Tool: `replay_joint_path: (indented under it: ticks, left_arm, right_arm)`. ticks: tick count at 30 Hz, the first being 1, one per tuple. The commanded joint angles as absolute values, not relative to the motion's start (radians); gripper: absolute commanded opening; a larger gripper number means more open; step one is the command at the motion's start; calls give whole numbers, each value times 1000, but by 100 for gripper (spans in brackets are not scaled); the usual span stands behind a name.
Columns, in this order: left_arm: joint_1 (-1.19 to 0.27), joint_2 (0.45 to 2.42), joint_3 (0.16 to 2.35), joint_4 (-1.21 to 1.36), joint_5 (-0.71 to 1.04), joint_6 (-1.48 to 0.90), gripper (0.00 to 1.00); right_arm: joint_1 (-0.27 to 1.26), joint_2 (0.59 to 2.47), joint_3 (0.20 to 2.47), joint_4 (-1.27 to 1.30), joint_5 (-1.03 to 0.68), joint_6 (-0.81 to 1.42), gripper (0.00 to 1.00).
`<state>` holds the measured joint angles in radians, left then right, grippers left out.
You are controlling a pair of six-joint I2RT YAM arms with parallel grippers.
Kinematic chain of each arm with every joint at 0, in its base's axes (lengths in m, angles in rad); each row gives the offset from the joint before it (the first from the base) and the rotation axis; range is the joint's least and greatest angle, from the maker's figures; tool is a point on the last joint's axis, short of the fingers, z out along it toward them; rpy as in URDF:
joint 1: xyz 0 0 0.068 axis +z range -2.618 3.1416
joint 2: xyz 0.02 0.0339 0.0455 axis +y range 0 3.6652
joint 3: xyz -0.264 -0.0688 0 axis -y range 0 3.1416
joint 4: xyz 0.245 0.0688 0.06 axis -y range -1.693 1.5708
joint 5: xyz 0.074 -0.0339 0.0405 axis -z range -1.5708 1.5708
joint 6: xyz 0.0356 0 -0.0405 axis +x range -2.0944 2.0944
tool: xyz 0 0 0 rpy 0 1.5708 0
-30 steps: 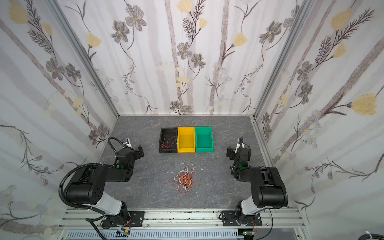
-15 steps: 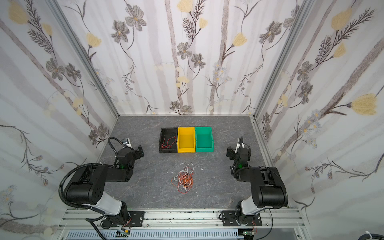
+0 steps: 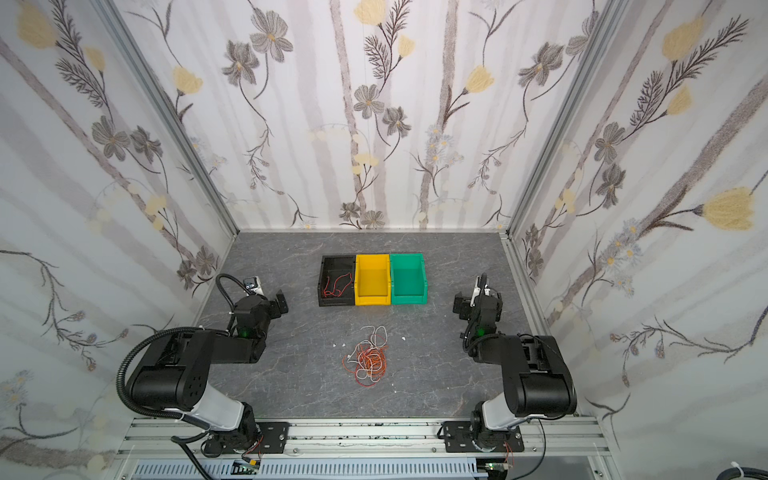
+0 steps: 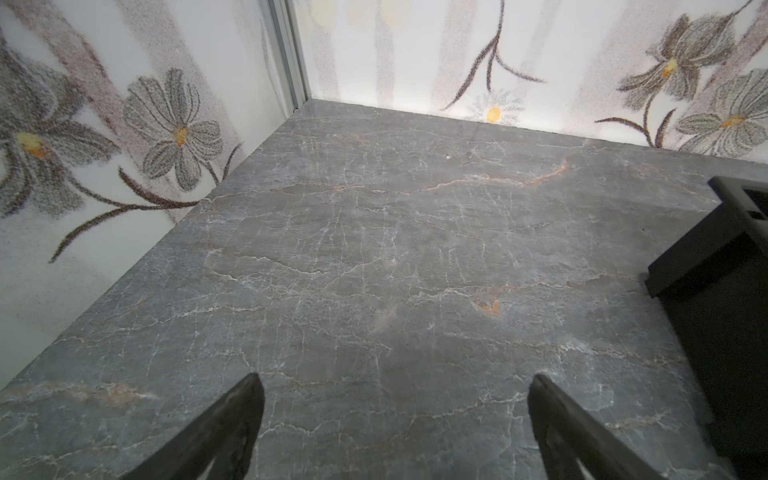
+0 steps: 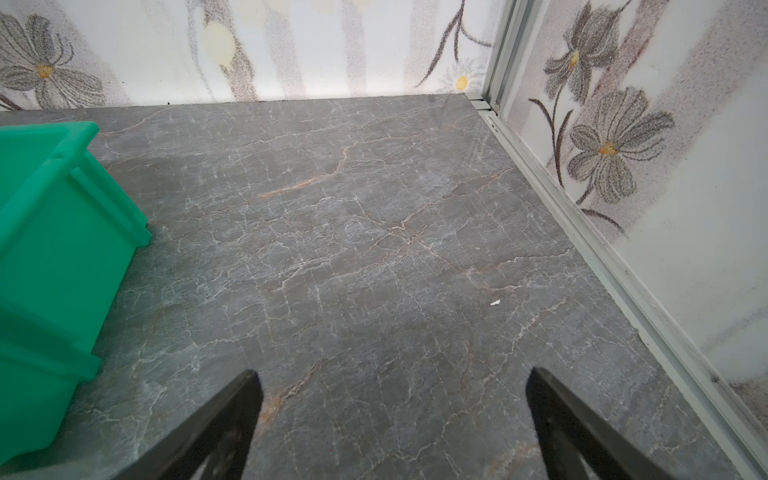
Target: Untangle the cables
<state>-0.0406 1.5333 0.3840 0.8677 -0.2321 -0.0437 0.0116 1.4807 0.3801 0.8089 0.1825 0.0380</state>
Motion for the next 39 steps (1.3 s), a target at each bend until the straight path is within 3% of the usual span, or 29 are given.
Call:
replay_joint_path:
  ticks: [1,8,17,23,30,39]
  left_arm:
    - [-38,1468,442,734,-228,-39,100]
    - [-43,1364,651,238,-175,-144,99]
    - [-144,1291,742,-18,-24,-305,97]
    - [-218,1220,717,-79,48,-370,97]
    - [-276,1137,637,-93,115,-461,95]
    - [-375,1041,508,-64,143,-563,93]
  right_arm:
    - [11,1429,425,719,173,37,99]
    - [77,1400,598,371,168,-3,99]
    - [194,1355,770,31,69,52,97]
    - [292,1322,804,-86,-54,242,94]
    - [476,1329,746,-32,-147,447,93]
    - [691,1382,760,-59,-122,515,95]
